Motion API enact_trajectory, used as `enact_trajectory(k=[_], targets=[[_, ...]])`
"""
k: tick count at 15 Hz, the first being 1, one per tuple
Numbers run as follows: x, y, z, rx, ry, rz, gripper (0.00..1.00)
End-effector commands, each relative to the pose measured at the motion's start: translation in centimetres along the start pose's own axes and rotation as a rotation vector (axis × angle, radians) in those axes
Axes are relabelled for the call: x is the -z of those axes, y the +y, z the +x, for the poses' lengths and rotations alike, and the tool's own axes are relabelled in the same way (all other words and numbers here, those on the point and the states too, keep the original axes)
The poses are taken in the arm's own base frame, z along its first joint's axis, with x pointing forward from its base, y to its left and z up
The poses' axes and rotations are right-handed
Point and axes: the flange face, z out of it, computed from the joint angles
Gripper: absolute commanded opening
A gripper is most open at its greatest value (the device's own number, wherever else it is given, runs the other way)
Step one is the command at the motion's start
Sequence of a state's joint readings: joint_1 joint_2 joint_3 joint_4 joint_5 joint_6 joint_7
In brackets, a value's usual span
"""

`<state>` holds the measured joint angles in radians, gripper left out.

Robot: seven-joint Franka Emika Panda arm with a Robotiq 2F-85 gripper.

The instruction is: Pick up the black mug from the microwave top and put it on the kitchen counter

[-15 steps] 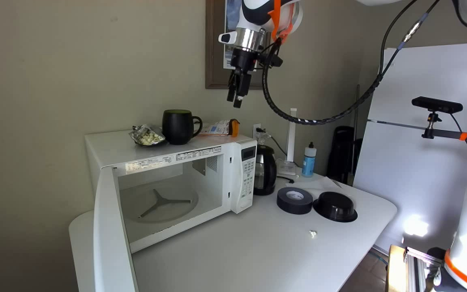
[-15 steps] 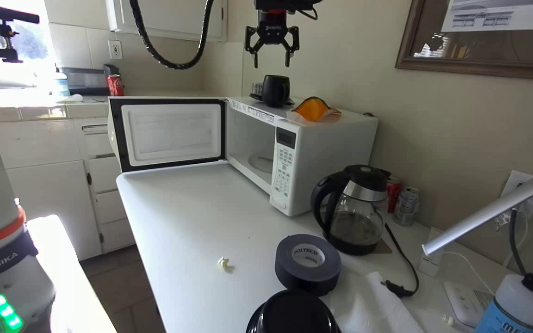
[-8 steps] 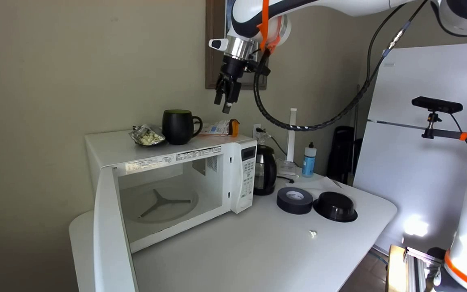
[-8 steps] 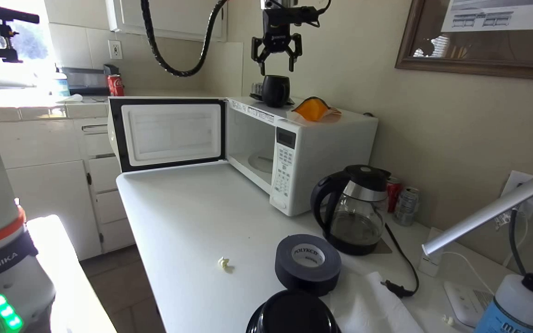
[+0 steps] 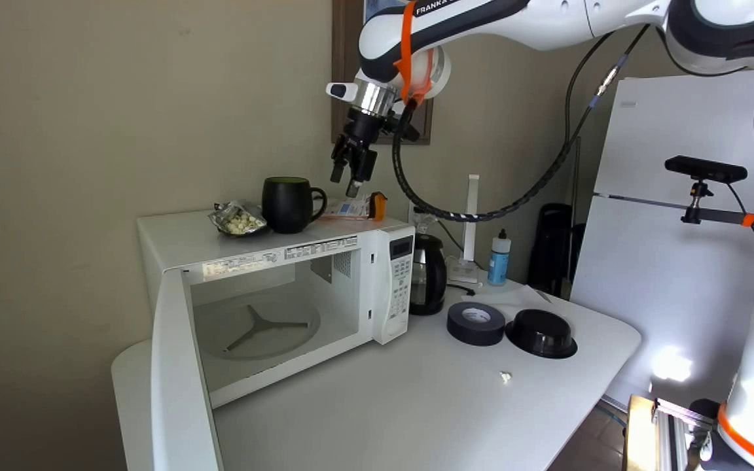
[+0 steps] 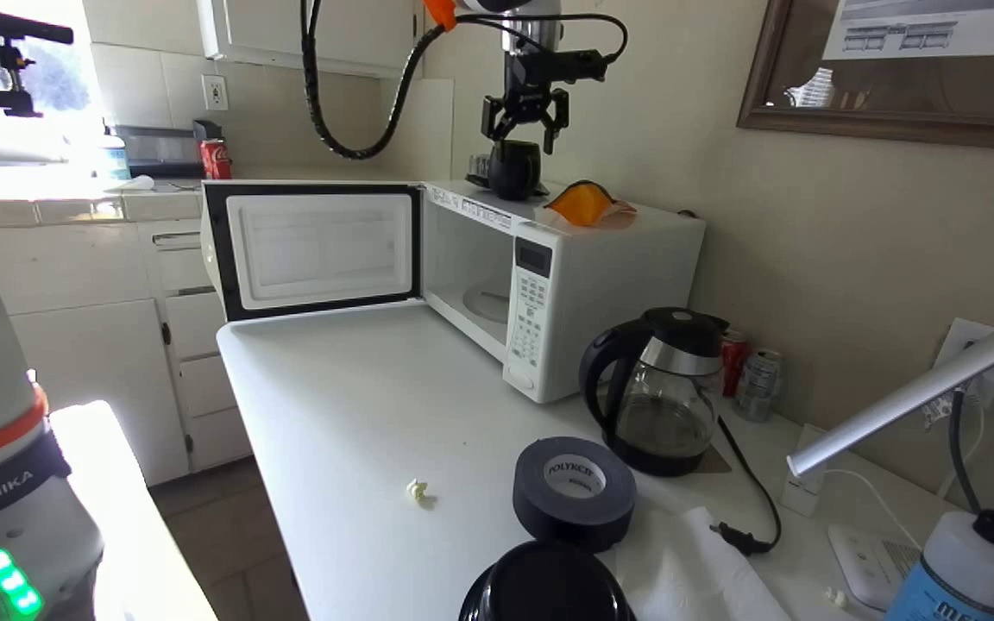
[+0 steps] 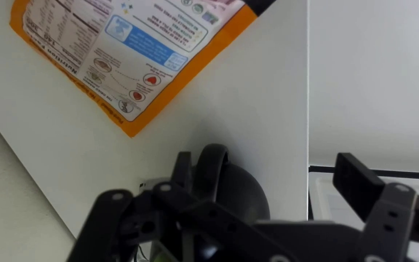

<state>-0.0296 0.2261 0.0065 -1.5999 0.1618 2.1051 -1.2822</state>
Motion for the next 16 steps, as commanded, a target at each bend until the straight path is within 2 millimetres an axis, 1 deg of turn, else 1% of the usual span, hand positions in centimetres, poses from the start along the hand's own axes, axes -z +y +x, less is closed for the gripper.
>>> enact_trajectory(k=[1, 4, 8, 12, 13, 14, 16], targets=[[-1.0, 1.7, 0.8, 0.064, 0.053, 0.012, 1.00], [-1.3, 2.7, 2.0, 0.099, 0.075, 0.012, 1.00], [-2.4, 3.6, 3.4, 0.126, 0.083, 0.027, 0.98], [-2.9, 4.3, 3.8, 0.124, 0.085, 0.036, 0.98], [-2.9, 4.5, 3.7, 0.119, 0.082, 0.040, 0.89], [-3.1, 4.6, 3.6, 0.117, 0.081, 0.044, 0.75], [-3.0, 4.8, 3.3, 0.114, 0.075, 0.048, 0.60]])
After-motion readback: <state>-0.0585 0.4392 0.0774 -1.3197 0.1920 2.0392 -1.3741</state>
